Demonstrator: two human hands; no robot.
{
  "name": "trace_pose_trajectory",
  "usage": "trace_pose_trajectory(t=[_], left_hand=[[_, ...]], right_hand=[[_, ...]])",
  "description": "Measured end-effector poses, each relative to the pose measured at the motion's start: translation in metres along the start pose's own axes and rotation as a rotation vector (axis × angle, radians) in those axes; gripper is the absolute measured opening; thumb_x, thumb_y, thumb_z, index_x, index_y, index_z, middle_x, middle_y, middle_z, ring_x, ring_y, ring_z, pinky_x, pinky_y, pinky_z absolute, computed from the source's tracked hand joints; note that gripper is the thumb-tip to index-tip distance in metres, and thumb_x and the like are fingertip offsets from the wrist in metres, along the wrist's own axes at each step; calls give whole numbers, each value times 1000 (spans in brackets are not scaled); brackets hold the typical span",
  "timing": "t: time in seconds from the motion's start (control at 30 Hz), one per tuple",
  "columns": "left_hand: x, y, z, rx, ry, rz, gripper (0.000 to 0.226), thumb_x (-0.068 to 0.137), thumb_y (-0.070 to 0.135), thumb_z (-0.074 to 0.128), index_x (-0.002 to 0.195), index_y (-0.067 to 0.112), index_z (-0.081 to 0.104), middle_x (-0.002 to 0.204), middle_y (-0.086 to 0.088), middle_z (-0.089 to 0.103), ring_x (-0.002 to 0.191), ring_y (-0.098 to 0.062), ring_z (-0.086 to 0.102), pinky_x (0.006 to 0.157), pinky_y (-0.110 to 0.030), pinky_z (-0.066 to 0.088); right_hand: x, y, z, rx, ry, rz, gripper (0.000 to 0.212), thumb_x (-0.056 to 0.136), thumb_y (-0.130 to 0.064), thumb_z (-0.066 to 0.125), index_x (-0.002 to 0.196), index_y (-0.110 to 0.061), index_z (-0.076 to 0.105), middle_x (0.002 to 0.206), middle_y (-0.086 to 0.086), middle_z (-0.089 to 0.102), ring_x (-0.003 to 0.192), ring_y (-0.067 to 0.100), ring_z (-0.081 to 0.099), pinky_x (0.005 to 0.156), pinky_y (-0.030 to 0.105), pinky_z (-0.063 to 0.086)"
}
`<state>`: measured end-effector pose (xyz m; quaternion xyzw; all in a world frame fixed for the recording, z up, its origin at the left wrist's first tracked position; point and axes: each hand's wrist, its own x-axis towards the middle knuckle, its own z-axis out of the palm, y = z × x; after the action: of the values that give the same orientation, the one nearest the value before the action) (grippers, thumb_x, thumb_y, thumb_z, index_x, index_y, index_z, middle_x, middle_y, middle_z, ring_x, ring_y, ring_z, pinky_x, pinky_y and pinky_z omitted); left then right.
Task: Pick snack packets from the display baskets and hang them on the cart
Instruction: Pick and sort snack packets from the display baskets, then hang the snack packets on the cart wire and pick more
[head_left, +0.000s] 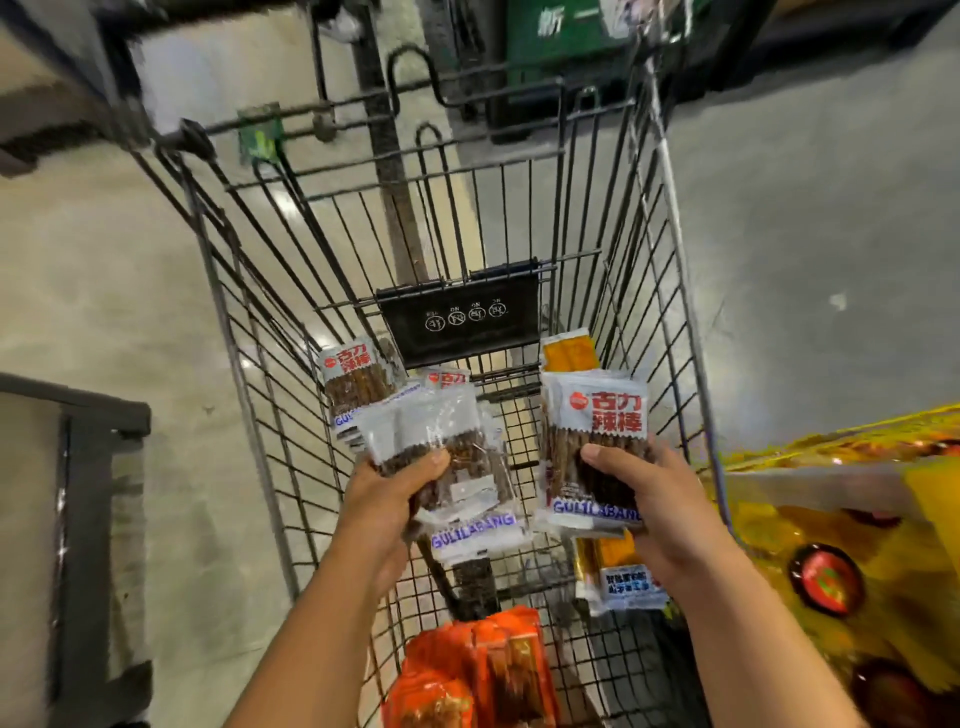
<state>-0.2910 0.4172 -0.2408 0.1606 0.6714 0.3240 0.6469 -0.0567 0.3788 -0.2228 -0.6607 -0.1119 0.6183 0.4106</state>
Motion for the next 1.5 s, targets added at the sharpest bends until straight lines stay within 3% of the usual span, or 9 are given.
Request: trace_pose_trajectory(t=[0.23, 0.37, 0.5, 0.6, 0.73, 0.93, 1.1, 1.2, 1.5], left_hand=[[-103, 44, -23, 88, -310, 126, 71, 59, 11, 90, 124, 15, 61, 106, -14, 77, 94, -32, 75, 88, -51, 58], [-153, 54, -51, 190, -471, 167, 80, 59, 6, 90, 130, 17, 57, 113, -13, 75, 104, -35, 73, 95, -53, 55], [-204, 49, -89, 231, -592, 173, 75, 60, -2, 87, 128, 16, 60, 112, -17, 75, 98, -36, 74, 80, -45, 59], [-237, 36, -114, 194, -653, 148, 72, 63, -1, 80, 130, 12, 58, 108, -16, 76, 88, -31, 76, 64, -35, 60], [-258, 25, -133, 161, -641, 126, 89, 60, 7, 86, 142, 6, 48, 108, -25, 73, 81, -36, 75, 59, -38, 60], [-314, 16, -94, 236, -809, 195, 57, 68, -6, 78, 121, 7, 62, 94, -20, 76, 75, -33, 74, 62, -42, 61], [-344, 11, -66, 307, -978, 171, 99, 47, 6, 97, 134, 7, 50, 112, -26, 72, 95, -47, 72, 74, -56, 60], [-359, 5, -54, 372, -1050, 192, 94, 51, -5, 91, 133, 5, 47, 110, -23, 73, 94, -42, 74, 66, -44, 61], [-395, -23, 14, 438, -1122, 139, 73, 52, -1, 81, 122, 9, 62, 109, -29, 72, 92, -47, 71, 89, -72, 51]], right_hand=[[-104, -15, 40, -139, -113, -166, 21, 91, -6, 68, 110, -14, 66, 94, 1, 78, 86, 16, 75, 62, 24, 57], [-167, -8, 64, -187, -119, -266, 34, 89, -10, 71, 121, -17, 60, 107, 3, 77, 101, 24, 74, 94, 47, 56], [-233, 14, 76, -176, -116, -323, 34, 88, -18, 73, 121, -26, 63, 114, 0, 75, 107, 22, 72, 100, 48, 52], [-268, 37, 67, -8, -110, -259, 41, 82, -23, 76, 121, -15, 67, 118, 11, 73, 114, 33, 68, 109, 57, 43], [-323, 53, 35, 204, 41, -266, 33, 84, -12, 70, 116, -3, 70, 111, 21, 74, 98, 35, 72, 102, 54, 51], [-392, 69, 32, 156, 162, -419, 48, 77, -20, 77, 123, -15, 65, 115, 9, 75, 110, 31, 70, 104, 51, 50], [-429, 73, 12, 152, 225, -470, 41, 90, -7, 70, 128, -20, 60, 117, 3, 75, 110, 24, 70, 102, 48, 51], [-444, 76, -2, 138, 258, -481, 46, 85, -13, 76, 127, -23, 58, 115, 0, 75, 106, 21, 72, 100, 49, 53], [-504, 76, -95, 370, 377, -659, 72, 66, -32, 88, 132, -28, 58, 124, 1, 72, 118, 28, 66, 109, 56, 44]])
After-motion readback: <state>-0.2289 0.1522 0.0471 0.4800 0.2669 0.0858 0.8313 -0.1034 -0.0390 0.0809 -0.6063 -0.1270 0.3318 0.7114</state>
